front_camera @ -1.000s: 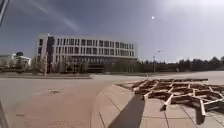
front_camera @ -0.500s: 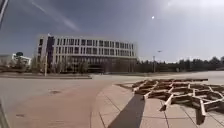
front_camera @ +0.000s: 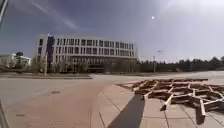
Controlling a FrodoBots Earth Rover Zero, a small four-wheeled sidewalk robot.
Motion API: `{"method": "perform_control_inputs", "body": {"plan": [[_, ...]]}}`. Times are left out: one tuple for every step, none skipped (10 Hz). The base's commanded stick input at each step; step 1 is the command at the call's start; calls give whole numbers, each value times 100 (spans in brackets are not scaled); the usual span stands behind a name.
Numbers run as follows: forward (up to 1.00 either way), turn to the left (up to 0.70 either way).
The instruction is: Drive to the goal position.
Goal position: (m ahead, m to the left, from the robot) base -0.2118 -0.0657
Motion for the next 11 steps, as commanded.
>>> {"method": "perform_control_inputs", "body": {"plan": [[5,0],[5,0],[4,0],[4,0],[4,0],[5,0],[5,0],[5,0],[5,0],[5,0],[5,0]]}}
